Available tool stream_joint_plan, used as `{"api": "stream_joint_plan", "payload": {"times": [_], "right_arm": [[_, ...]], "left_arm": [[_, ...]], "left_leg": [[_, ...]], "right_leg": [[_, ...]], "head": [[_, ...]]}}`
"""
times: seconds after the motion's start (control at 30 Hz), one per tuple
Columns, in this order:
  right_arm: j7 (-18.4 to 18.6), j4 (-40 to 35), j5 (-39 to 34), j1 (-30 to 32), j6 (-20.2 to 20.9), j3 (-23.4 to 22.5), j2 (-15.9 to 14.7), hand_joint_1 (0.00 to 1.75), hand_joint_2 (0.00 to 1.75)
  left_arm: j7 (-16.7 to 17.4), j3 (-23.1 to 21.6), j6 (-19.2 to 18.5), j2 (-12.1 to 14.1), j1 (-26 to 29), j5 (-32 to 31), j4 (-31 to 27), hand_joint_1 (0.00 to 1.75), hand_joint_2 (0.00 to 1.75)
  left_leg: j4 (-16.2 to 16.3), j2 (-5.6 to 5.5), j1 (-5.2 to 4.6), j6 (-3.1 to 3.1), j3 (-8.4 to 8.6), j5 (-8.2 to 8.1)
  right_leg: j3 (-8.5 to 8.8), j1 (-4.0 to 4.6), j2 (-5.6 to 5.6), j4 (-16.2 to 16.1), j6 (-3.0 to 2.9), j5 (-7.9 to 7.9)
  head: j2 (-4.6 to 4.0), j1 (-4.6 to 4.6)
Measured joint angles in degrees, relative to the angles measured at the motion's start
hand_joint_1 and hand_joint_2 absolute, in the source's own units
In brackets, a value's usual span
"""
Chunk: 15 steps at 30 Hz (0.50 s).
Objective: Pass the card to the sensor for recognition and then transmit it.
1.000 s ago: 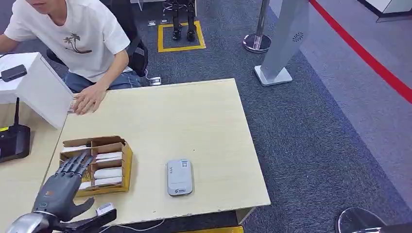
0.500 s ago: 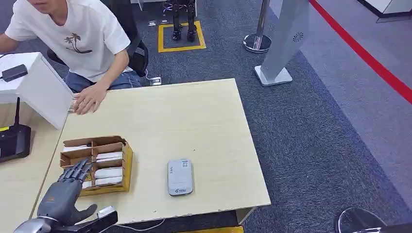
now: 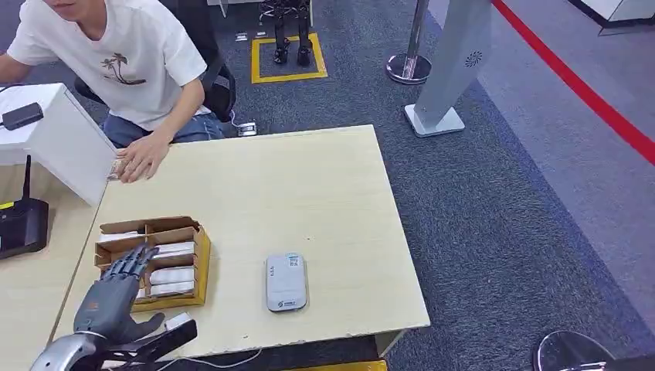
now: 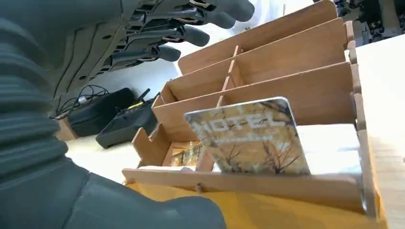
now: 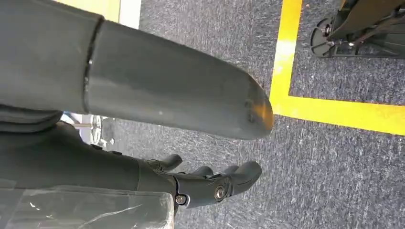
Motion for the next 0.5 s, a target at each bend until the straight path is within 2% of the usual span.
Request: {"api": "stream_joint_plan", "payload": {"times": [0.5], "right_arm": [[0.44, 0.00, 0.48, -0.07, 0.09, 0.00, 0.00, 0.00, 0.00]], "left_arm": [[-0.15, -0.02, -0.04, -1.03, -1.17, -0.31, 1.49, 0.00, 1.75]], "left_leg": [[0.00, 0.00, 0.00, 0.00, 0.00, 0.00]], "right_leg": [[0.00, 0.00, 0.00, 0.00, 0.00, 0.00]], "head": [[0.00, 0.02]]}}
